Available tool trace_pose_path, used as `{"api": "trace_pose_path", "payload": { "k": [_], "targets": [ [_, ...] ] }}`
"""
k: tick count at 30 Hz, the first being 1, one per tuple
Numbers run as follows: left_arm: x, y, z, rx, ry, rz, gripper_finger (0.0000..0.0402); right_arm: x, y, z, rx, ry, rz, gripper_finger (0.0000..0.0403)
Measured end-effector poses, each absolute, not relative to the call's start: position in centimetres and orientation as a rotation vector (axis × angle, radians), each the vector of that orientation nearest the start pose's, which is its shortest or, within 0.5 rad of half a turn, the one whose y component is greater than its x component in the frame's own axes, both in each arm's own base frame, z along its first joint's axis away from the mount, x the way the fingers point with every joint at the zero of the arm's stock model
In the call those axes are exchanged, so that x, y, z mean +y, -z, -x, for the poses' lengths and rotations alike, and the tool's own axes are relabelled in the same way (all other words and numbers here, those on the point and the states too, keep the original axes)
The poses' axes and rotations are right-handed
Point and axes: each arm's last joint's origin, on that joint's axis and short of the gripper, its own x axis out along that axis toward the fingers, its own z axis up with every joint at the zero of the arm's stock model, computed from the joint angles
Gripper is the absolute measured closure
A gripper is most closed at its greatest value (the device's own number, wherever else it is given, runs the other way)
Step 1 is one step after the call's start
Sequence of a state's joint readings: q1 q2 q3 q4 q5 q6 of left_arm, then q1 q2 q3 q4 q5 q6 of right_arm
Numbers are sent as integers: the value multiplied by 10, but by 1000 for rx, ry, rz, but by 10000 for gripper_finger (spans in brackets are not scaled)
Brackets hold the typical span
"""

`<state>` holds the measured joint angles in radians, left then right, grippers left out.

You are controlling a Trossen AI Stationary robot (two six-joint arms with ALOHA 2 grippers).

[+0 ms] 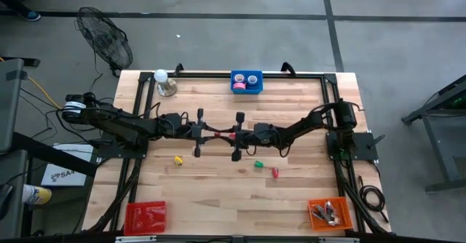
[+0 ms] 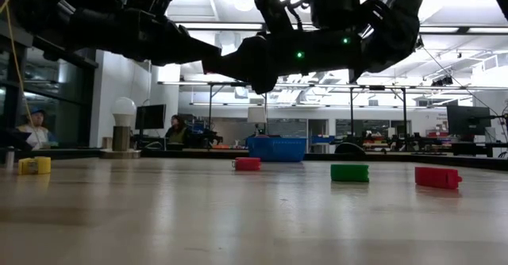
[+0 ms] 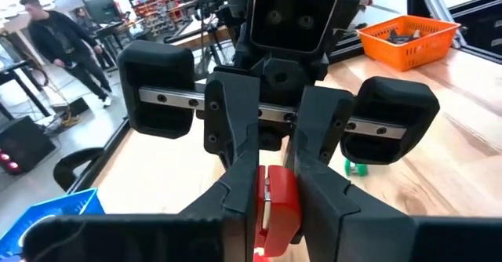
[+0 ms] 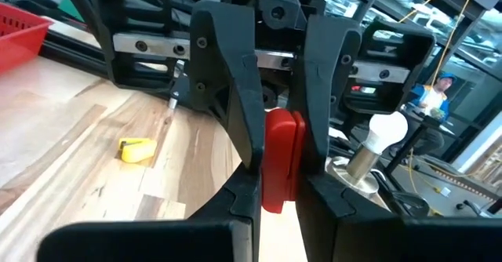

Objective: Pick and place Stapler, Stapler remover, tape
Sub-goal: Put the bottom right red stapler into the red bin

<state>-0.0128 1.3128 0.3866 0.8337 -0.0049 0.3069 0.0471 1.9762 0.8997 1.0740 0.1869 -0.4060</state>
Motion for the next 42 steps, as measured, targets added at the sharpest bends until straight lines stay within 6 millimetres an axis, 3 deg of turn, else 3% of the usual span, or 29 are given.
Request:
{"api": "trace_pose_path", "payload": {
  "k": [42],
  "targets": [
    [-3, -190, -244, 87, 31, -310, 342, 12, -158, -390, 65, 155, 391, 337]
  ]
}}
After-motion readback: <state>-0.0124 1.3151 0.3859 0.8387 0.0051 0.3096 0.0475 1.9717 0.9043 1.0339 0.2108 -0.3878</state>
